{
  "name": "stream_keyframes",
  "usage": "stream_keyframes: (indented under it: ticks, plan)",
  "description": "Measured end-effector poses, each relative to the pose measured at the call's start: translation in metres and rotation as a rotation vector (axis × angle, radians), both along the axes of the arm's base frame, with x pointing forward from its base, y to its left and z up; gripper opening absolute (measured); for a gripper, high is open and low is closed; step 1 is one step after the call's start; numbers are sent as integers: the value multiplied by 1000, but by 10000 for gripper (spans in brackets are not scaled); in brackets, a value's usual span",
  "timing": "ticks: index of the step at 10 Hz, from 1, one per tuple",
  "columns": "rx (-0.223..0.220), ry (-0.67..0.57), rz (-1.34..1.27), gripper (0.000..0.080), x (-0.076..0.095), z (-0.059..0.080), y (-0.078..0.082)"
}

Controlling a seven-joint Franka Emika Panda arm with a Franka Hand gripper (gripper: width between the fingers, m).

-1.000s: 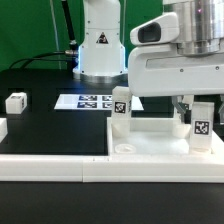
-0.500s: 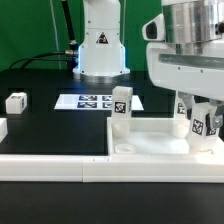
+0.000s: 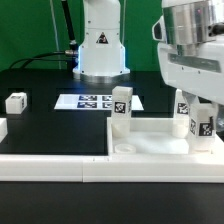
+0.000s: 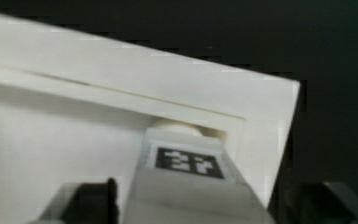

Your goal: Assemble square table

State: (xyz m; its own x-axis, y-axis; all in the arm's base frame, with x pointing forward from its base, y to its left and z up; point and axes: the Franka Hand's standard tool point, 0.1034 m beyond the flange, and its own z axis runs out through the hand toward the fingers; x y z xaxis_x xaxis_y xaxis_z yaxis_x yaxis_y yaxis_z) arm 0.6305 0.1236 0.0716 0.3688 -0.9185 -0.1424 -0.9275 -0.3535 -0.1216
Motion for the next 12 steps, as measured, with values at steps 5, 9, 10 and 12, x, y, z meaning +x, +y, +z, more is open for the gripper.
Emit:
stream_keyframes:
  ticks: [5,9,10,12]
  plan:
    - [-52,-98,607,648,0,-2,4]
    - [-107,-116,964,649,1,1,-1]
    - [-107,-115,960,537,1,1,-1]
    - [-103,-93,842,335,0,0,-2]
